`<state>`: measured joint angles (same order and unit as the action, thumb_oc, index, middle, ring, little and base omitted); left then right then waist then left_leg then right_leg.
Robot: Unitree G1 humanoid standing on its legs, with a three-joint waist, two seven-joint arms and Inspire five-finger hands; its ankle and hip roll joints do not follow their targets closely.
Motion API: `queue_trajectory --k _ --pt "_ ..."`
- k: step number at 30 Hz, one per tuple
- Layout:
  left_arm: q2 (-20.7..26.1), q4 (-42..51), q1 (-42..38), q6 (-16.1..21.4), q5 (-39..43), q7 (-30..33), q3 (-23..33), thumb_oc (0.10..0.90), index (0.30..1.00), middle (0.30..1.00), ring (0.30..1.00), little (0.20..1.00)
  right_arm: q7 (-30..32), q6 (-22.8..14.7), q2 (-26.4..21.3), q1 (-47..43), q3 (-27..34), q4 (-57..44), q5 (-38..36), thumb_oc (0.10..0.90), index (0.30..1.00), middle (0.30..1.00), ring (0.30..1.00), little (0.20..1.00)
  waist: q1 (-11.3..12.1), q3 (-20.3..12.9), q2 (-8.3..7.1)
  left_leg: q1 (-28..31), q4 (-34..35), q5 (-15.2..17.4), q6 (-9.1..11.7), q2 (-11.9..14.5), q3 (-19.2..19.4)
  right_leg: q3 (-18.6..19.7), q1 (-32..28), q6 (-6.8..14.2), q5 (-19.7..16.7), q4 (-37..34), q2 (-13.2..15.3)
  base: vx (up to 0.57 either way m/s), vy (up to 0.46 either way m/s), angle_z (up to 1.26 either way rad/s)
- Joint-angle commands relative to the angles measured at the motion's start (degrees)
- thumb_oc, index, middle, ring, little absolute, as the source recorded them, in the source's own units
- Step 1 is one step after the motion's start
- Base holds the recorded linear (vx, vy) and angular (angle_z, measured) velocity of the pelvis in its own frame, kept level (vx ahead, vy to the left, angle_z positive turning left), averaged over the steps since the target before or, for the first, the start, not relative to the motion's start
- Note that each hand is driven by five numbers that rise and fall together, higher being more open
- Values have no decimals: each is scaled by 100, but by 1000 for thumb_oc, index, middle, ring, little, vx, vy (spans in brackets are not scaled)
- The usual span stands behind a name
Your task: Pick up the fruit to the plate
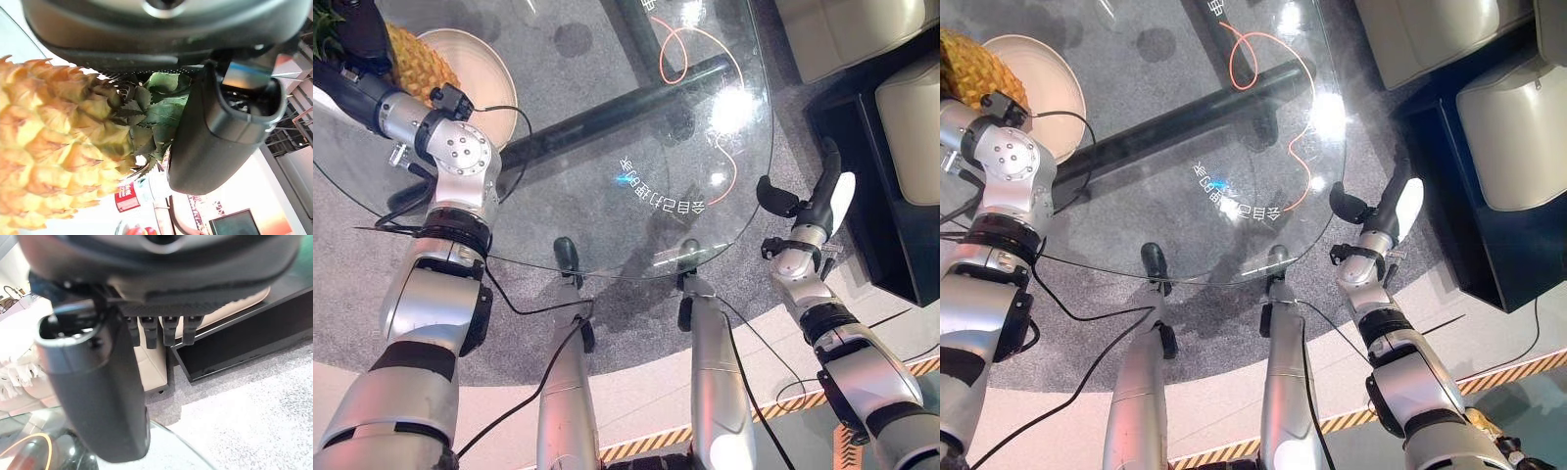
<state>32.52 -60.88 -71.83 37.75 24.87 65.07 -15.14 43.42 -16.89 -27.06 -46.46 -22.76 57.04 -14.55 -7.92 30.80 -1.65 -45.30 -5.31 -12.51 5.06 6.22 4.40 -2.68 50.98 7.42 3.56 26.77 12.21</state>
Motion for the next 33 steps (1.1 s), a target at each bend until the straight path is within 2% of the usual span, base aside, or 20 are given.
queue_trajectory --k 1,16,18,19,20,29,33 --pt "632 -180 -785 411 -286 -100 43 100 300 300 300 200 57 847 -238 796 273 1124 -168 800 900 900 900 900 40 -100 97 -300 -1166 1095 19 -33 185 -83 -5 -201 -288 -629 -496 0 0 0" --pt "658 -393 -942 375 -129 -461 -103 100 300 300 300 200 119 786 -187 783 270 1128 -149 800 900 900 900 900 3 -100 47 -432 -1221 1142 8 -21 181 -26 130 -176 -327 -646 -521 0 0 0" --pt "676 -408 -965 387 -108 -457 -114 199 385 385 385 299 116 780 -191 786 267 1119 -149 800 900 900 900 900 0 -100 43 -448 -1237 1151 13 -20 175 -16 143 -175 -331 -649 -520 0 0 0" --pt "679 -417 -974 396 -109 -451 -120 309 479 479 479 409 130 776 -186 792 260 1117 -149 800 900 900 900 900 -3 -100 41 -455 -1252 1157 12 -21 173 -11 147 -177 -334 -649 -519 0 0 0" --pt "679 -427 -981 406 -111 -442 -124 342 507 507 507 442 143 768 -183 793 257 1116 -152 800 900 900 900 900 -5 -100 40 -455 -1256 1160 10 -23 173 -10 149 -177 -336 -649 -520 0 0 0" --pt "648 -363 -1006 514 -142 -363 -149 320 488 488 488 420 181 745 -176 809 229 1062 -133 800 900 900 900 900 -13 -100 38 -439 -1193 1156 3 -39 178 -1 151 -171 -356 -693 -525 0 0 0" --pt "630 -317 -983 602 -135 -385 -128 375 535 535 535 475 205 731 -149 787 242 1062 -94 800 900 900 900 900 2 -100 45 -434 -1155 1144 5 -45 165 -6 147 -166 -358 -707 -526 0 0 0"
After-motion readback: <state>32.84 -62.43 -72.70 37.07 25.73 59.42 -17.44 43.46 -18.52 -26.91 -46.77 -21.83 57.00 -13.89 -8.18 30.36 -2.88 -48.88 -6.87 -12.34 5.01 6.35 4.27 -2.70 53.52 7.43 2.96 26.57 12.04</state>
